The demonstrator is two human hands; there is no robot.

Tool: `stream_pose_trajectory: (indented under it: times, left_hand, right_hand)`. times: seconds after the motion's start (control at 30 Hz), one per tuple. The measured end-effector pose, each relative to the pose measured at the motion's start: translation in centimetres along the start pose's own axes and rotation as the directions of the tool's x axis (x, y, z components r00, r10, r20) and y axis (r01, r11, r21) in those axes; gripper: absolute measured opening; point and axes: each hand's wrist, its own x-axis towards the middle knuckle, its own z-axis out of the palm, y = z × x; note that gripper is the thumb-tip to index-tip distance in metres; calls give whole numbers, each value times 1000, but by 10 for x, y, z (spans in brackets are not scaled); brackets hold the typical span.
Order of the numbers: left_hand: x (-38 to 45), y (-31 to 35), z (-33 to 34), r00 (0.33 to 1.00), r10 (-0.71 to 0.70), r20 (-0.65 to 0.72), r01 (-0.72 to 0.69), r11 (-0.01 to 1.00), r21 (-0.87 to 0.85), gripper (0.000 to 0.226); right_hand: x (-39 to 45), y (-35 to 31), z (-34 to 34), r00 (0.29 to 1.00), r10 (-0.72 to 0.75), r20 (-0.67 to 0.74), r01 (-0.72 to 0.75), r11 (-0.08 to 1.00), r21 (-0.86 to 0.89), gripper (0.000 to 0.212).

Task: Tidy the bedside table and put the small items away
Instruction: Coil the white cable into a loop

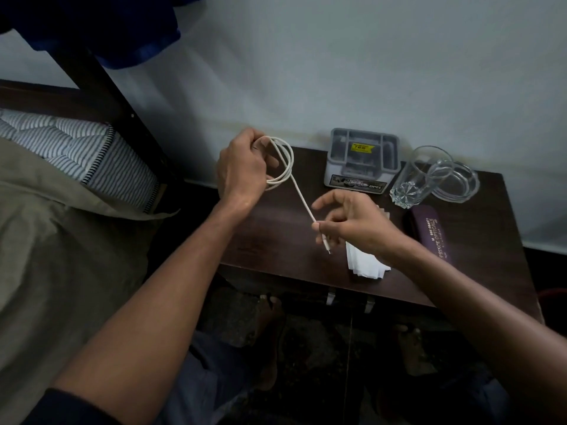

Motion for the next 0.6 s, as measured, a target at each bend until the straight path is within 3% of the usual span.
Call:
stream_pose_trajectory:
  times: [0.1,0.2,0.43,0.6]
  left_hand:
    - [-3,2,0,999,26,-40,-22,997,78,26]
    - [-7,7,5,1000,-14,10,14,999,29,27]
    - [-35,26,32,987,55,150,-43,996,-83,26]
    - [-41,29,38,933,-101,345,245,881,-404,22]
  right_hand:
    - [-7,-11,5,985,-146,94,133,982,133,29]
    - [-12,-21,11,957,-249,146,212,950,229,21]
    - [-7,-29,11,923,-234,-305,350,839,417,22]
    - [-5,-28,-7,811,-190,-553,441,820,365,21]
